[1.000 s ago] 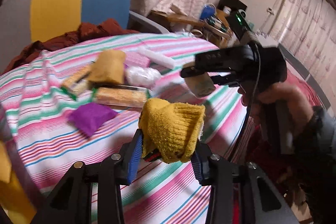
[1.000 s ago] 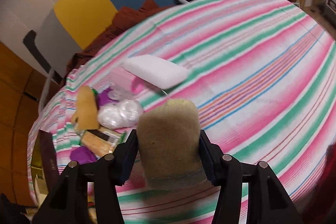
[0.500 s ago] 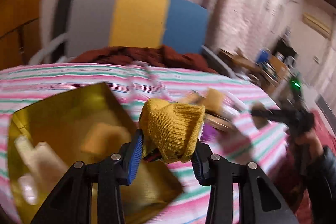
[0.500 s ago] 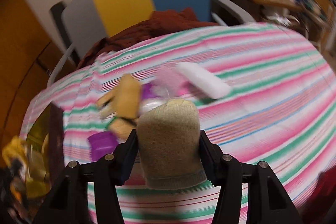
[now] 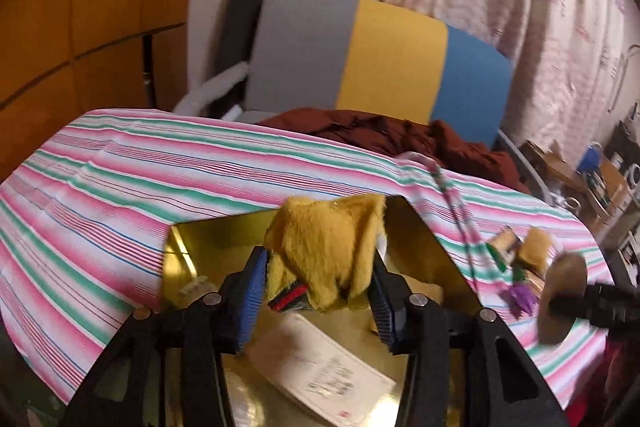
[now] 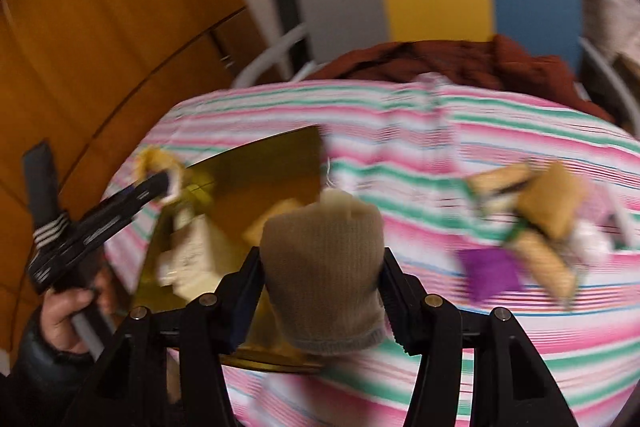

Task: Organize objects
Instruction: 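Carry sock and glove into the gold tray and open both tools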

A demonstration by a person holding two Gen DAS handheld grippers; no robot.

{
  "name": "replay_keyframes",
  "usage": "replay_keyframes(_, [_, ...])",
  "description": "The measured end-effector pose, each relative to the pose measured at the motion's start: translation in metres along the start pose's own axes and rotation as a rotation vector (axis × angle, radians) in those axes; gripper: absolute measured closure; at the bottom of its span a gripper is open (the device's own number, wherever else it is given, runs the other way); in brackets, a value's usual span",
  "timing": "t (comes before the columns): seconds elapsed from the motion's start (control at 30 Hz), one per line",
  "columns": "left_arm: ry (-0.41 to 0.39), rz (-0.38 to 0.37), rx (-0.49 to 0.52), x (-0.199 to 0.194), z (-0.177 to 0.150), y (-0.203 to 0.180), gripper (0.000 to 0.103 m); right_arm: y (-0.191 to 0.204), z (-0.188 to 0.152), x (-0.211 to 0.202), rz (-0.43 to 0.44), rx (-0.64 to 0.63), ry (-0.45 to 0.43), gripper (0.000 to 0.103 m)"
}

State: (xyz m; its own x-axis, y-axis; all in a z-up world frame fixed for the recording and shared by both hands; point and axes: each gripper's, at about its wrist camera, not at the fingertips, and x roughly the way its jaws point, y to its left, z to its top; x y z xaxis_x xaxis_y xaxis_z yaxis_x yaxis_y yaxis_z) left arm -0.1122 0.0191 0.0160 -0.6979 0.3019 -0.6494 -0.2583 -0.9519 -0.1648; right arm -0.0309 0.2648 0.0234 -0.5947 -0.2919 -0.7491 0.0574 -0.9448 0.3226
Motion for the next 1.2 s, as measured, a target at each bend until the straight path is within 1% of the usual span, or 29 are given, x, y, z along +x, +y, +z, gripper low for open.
replay_keyframes(0.03, [-0.002,0.005,-0.004,0.0,0.0,0.003,0.052,0.01,-0.001,0.007,0.013,-0.009,0.006,0.043])
replay_keyframes(0.07, [0.0,0.012,-0.007,0.001,0.0,0.004,0.049,0.02,-0.003,0.015,0.028,-0.018,0.009,0.031])
replay_keyframes(0.13, [0.001,0.032,-0.022,0.0,0.0,0.011,0.033,0.034,-0.006,0.025,0.055,-0.026,0.02,0.014])
replay_keyframes(0.17, [-0.003,0.036,-0.03,-0.002,-0.001,0.014,0.02,0.039,-0.009,0.027,0.072,-0.033,0.025,0.013])
replay_keyframes(0.2, [-0.01,0.037,-0.037,-0.005,-0.003,0.017,0.019,0.043,-0.011,0.029,0.078,-0.04,0.031,0.013])
replay_keyframes(0.3, [-0.006,0.04,-0.052,-0.01,-0.009,0.022,0.019,0.049,-0.016,0.03,0.063,-0.061,0.038,0.012])
replay_keyframes(0.4, [-0.018,0.022,-0.073,-0.021,-0.018,0.023,0.019,0.049,-0.023,0.028,0.027,-0.07,0.03,0.006])
replay_keyframes(0.5, [-0.038,0.024,-0.058,-0.031,-0.026,0.015,0.019,0.047,-0.026,0.021,-0.01,-0.074,0.005,0.0])
replay_keyframes(0.67, [-0.044,0.032,0.006,-0.042,-0.032,-0.008,0.019,0.045,-0.029,0.008,-0.097,-0.127,-0.057,0.0])
replay_keyframes(0.77, [-0.039,0.031,0.031,-0.045,-0.034,-0.018,0.019,0.042,-0.029,0.001,-0.129,-0.139,-0.072,0.0])
replay_keyframes(1.03, [-0.023,0.039,0.081,-0.049,-0.04,-0.038,0.019,0.021,-0.025,-0.011,-0.194,-0.111,-0.102,0.0])
replay_keyframes(1.2, [-0.016,0.022,0.112,-0.05,-0.042,-0.051,0.019,-0.003,-0.022,-0.02,-0.251,-0.085,-0.115,0.0])
